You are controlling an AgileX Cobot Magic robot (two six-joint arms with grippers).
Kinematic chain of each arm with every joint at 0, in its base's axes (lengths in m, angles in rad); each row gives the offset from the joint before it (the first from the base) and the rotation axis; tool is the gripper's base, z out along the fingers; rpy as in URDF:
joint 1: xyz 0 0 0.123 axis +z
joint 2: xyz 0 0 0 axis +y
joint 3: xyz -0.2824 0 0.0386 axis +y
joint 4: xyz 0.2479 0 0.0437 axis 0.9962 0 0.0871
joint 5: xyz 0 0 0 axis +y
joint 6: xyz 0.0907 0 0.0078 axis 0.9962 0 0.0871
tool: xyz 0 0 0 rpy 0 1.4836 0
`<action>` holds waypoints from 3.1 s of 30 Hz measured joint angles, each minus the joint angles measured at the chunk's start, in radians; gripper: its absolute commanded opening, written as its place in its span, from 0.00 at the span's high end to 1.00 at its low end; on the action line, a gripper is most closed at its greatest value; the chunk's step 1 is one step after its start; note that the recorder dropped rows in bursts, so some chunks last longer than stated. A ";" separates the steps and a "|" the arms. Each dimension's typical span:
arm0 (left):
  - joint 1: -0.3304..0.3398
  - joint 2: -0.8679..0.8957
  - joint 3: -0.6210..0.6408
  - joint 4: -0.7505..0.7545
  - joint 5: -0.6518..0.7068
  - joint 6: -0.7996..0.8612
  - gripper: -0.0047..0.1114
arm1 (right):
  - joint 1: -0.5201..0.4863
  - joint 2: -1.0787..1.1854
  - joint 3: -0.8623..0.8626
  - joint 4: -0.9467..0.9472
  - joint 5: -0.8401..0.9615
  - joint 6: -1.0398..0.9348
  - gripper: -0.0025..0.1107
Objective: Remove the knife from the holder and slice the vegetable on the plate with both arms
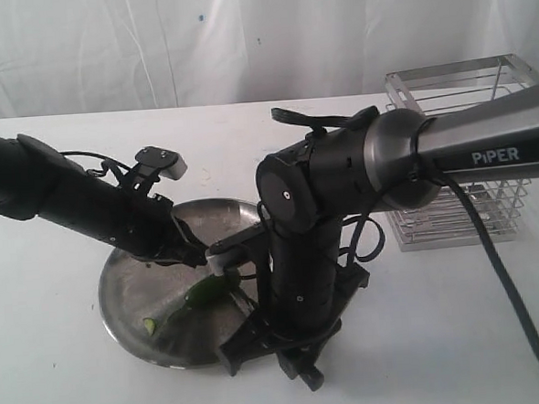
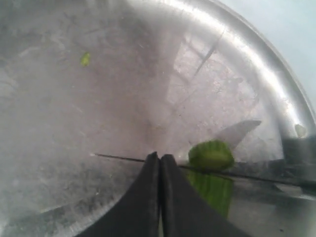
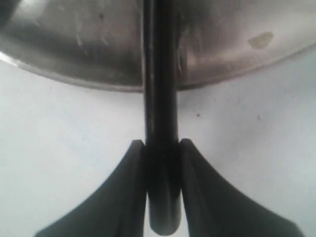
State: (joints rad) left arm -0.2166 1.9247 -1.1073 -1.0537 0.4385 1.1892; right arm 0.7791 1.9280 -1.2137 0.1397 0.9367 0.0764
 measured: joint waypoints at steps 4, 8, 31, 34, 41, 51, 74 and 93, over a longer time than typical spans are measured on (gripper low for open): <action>0.000 -0.029 0.000 0.017 0.029 0.000 0.96 | 0.000 0.002 0.008 -0.014 0.024 0.008 0.98; 0.000 -0.031 0.000 0.028 0.054 -0.002 0.96 | 0.000 0.002 0.008 -0.014 0.030 0.010 0.98; 0.000 0.057 0.000 -0.264 0.061 0.166 0.96 | 0.000 0.002 0.008 -0.014 0.046 0.010 0.98; 0.000 0.075 -0.002 -0.282 0.065 0.173 0.96 | 0.000 0.002 0.008 -0.014 0.048 0.010 0.98; -0.004 0.085 -0.007 -0.110 0.055 0.055 0.96 | 0.000 0.002 -0.013 0.015 0.149 -0.059 0.98; -0.006 0.060 -0.024 0.211 0.035 -0.229 0.96 | 0.000 0.004 -0.013 0.027 0.190 -0.086 0.98; -0.006 -0.090 -0.031 0.214 0.100 -0.243 0.96 | -0.018 0.009 -0.086 -0.023 0.256 -0.076 0.98; -0.006 -0.286 0.176 0.234 0.169 -0.127 0.94 | 0.019 -0.151 -0.059 -0.106 0.199 0.070 0.98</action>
State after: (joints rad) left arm -0.2222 1.6383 -0.9314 -0.8199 0.6071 1.0619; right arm 0.7977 1.7765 -1.2730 0.0332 1.1358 0.1468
